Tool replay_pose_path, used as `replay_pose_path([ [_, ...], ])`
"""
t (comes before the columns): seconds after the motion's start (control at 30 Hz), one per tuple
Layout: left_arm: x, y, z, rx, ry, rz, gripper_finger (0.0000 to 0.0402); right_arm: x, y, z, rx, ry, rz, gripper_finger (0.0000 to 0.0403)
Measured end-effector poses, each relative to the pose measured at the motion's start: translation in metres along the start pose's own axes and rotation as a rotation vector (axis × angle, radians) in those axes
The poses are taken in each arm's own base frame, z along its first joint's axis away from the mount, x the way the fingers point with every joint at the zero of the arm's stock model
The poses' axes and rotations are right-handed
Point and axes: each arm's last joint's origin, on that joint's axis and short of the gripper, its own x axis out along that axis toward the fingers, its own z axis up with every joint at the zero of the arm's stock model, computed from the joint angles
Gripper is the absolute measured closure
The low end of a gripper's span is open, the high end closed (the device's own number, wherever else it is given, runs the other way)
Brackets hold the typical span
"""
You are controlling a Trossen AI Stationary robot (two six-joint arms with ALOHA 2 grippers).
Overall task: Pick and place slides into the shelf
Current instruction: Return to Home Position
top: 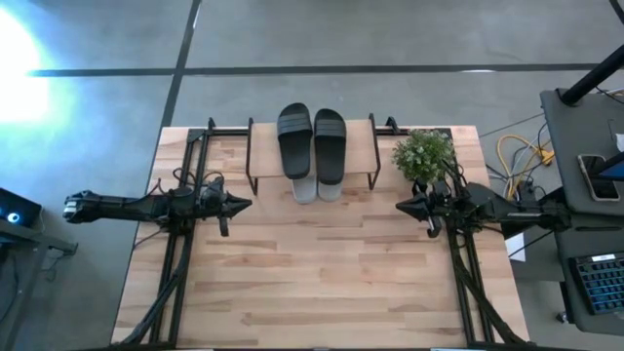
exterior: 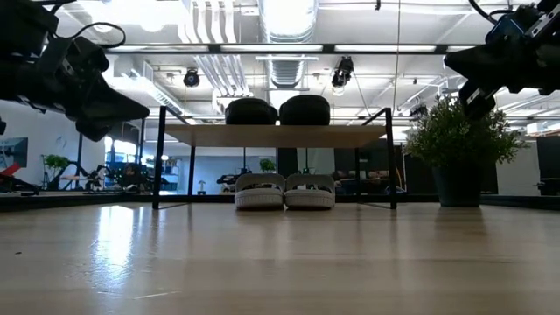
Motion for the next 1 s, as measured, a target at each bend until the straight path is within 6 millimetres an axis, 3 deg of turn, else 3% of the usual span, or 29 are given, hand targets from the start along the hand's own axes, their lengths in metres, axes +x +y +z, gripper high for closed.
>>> replay_pose_path([
  [1.0, 0.0003, 0.0, -0.0002, 0.001, 0.003, 0.0, 0.0402, 0.0, 0.0, 0.0, 0.026, 0.0, 0.0, 0.0394],
])
